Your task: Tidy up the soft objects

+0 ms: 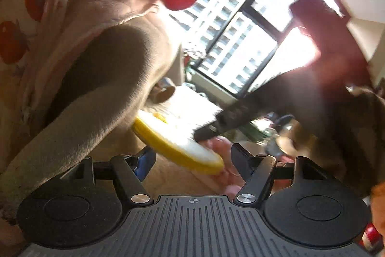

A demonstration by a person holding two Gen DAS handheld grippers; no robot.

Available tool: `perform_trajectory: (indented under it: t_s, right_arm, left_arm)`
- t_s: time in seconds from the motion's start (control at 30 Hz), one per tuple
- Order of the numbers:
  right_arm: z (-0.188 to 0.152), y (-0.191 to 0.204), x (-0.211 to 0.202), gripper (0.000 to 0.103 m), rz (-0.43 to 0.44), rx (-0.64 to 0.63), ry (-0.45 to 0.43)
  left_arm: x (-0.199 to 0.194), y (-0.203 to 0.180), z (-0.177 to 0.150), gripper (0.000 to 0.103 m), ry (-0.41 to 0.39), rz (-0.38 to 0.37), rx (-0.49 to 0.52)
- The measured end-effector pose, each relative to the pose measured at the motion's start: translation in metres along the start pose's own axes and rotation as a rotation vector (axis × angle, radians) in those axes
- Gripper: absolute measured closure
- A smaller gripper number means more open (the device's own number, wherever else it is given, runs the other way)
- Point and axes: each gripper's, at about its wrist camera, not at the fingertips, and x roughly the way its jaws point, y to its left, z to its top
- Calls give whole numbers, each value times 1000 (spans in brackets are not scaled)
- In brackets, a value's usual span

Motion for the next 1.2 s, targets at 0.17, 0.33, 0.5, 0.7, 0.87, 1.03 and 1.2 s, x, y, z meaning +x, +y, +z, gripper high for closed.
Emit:
perform_trajectory:
  t_s: [0.17, 0.33, 0.5, 0.7, 0.87, 1.03, 1.2]
  right_arm:
    - [-8, -5, -4, 96, 34, 38, -6]
    - [-4, -12, -17, 96, 19, 41, -74]
    - [16, -23, -25, 81, -28, 88, -164]
    - [55, -24, 7, 69, -39, 139, -157]
    - [83, -28, 40, 71, -27, 178, -127]
    - [84, -35, 47, 63, -48, 156, -119]
    - [82, -36, 52, 63, -40, 162, -116]
  left_arm:
    - [18, 2, 10, 31, 32, 57, -30]
    - [12, -6, 2, 48, 1, 138, -5]
    - [-9, -10, -7, 80, -42, 146, 58]
    - [-19, -35, -24, 83, -83, 135, 220]
    - [-8, -33, -19, 84, -70, 116, 190]
    - [5, -25, -18, 84, -25, 91, 171]
    - [11, -20, -14, 84, 9, 79, 151]
